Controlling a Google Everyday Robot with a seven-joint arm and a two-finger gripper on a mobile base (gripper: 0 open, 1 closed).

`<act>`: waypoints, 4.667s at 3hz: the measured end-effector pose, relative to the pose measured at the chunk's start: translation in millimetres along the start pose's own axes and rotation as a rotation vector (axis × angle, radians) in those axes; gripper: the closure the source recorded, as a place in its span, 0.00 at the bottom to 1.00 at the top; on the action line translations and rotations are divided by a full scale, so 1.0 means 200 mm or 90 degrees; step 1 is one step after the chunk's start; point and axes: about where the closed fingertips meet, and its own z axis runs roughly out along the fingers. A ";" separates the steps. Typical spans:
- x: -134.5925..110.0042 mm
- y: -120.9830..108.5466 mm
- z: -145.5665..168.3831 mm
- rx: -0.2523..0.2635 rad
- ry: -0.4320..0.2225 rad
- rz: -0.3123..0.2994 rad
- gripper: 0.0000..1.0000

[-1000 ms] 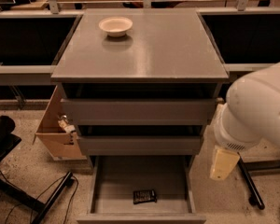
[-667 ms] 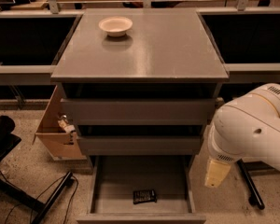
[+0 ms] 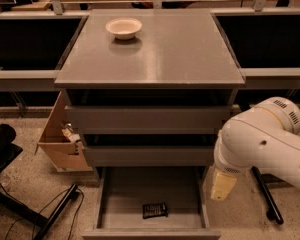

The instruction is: Pick rxbar chocolate from bottom drawer and place on counter

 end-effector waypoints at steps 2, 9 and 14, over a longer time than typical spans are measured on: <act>-0.28 0.23 0.84 -0.046 -0.071 -0.030 0.00; -0.54 0.57 2.61 -0.122 -0.055 -0.149 0.00; -0.79 0.78 3.03 -0.233 -0.082 -0.167 0.39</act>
Offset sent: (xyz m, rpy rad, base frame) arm 0.0710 0.0894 -0.2792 0.1654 -0.0323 0.0223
